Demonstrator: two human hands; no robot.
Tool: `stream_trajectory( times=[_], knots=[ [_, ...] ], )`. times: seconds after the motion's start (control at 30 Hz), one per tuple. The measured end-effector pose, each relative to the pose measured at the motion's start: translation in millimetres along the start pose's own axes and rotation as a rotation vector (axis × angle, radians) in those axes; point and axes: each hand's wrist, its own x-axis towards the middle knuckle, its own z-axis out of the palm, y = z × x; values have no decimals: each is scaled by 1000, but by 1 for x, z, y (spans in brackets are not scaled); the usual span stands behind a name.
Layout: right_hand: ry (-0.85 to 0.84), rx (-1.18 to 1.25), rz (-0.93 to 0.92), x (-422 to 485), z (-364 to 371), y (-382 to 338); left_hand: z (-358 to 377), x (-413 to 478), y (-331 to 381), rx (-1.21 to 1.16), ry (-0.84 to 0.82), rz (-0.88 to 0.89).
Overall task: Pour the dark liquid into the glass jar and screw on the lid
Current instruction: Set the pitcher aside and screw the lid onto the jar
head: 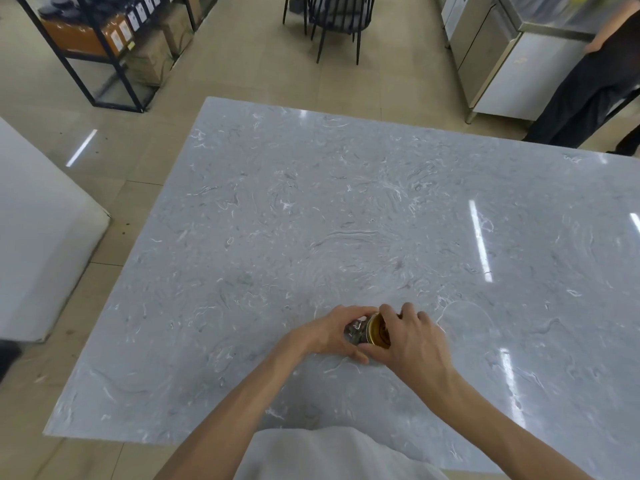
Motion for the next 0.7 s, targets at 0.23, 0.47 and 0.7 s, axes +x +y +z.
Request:
stream_trajectory(
  times=[0.23, 0.47, 0.7],
  knots=[
    [112, 39, 155, -9, -7, 7, 0, -6, 1, 26, -7, -56],
    [-71, 297, -321, -4, 0, 27, 2, -9, 7, 17, 12, -70],
    [57, 194, -506, 11, -2, 34, -4, -7, 10, 34, -12, -90]
  ],
)
